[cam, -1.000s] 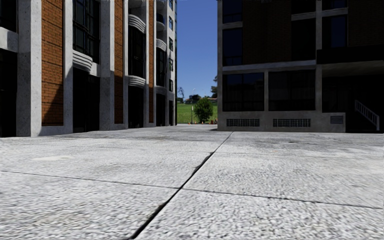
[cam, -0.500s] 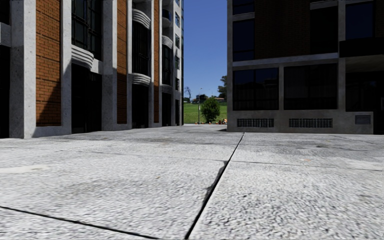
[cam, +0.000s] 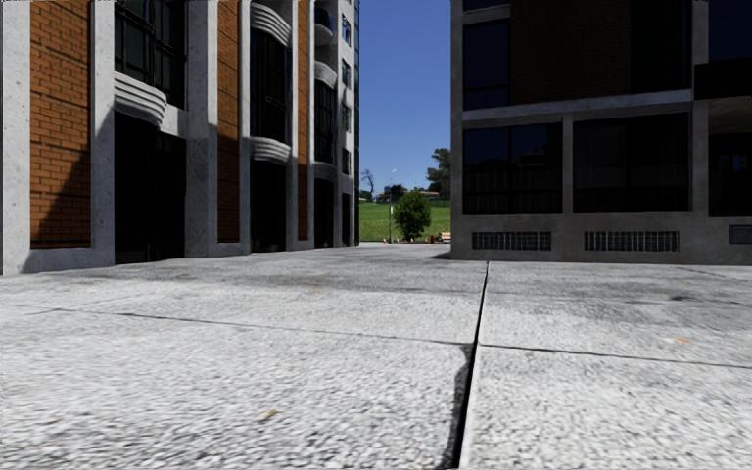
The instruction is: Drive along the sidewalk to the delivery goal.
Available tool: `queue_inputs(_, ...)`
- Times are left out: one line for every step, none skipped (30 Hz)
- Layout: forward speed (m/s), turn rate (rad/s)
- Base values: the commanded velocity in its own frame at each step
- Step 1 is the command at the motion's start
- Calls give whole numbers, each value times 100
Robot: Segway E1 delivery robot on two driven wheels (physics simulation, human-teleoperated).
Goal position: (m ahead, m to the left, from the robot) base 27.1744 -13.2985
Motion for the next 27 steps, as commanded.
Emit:
queue_inputs(200,0)
queue_inputs(200,0)
queue_inputs(200,0)
queue_inputs(200,0)
queue_inputs(200,0)
queue_inputs(200,0)
queue_inputs(200,0)
queue_inputs(200,0)
queue_inputs(200,0)
queue_inputs(200,0)
queue_inputs(200,0)
queue_inputs(200,0)
queue_inputs(200,0)
queue_inputs(200,0)
queue_inputs(200,0)
queue_inputs(200,0)
queue_inputs(200,0)
queue_inputs(200,0)
queue_inputs(200,0)
queue_inputs(200,0)
queue_inputs(200,0)
queue_inputs(200,0)
queue_inputs(200,0)
queue_inputs(200,0)
queue_inputs(200,0)
queue_inputs(200,0)
queue_inputs(200,0)
